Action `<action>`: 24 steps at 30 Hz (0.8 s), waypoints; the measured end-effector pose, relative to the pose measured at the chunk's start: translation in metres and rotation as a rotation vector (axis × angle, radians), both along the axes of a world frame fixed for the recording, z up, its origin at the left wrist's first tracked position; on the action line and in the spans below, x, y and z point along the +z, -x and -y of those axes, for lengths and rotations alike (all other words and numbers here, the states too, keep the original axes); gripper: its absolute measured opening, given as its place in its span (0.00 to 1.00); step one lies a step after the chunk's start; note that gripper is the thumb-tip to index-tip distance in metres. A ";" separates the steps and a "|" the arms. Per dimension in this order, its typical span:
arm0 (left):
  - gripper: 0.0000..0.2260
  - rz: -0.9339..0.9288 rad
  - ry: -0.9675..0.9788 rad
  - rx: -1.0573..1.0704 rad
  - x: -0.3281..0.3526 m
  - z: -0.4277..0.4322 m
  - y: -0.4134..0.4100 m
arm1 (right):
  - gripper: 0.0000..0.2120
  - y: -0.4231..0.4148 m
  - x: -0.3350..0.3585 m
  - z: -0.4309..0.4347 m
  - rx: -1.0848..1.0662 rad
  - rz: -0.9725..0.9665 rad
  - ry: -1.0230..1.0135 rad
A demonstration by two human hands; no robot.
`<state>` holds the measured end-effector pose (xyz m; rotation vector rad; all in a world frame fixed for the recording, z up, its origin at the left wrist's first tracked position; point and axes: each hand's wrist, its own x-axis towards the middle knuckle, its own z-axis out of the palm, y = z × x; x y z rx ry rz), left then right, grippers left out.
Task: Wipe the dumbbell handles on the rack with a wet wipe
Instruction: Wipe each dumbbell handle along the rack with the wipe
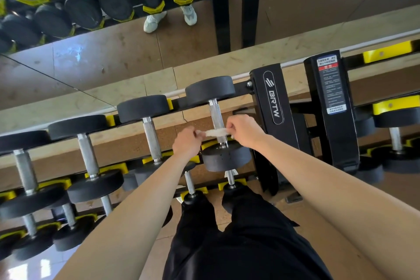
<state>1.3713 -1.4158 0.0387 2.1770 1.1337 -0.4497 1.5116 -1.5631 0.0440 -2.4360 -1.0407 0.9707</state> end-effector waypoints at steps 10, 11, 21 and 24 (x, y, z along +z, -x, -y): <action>0.12 0.076 -0.086 0.199 0.009 -0.005 -0.025 | 0.06 -0.007 -0.010 -0.019 -0.140 0.096 -0.117; 0.12 0.089 -0.060 0.180 0.009 -0.004 -0.030 | 0.06 -0.012 -0.012 -0.022 -0.179 0.124 -0.126; 0.11 0.194 0.024 0.375 -0.009 -0.003 -0.043 | 0.10 -0.015 -0.021 -0.032 -0.342 0.067 -0.168; 0.11 0.368 0.177 0.272 -0.007 0.009 -0.054 | 0.12 -0.030 -0.027 -0.027 -0.544 0.075 -0.134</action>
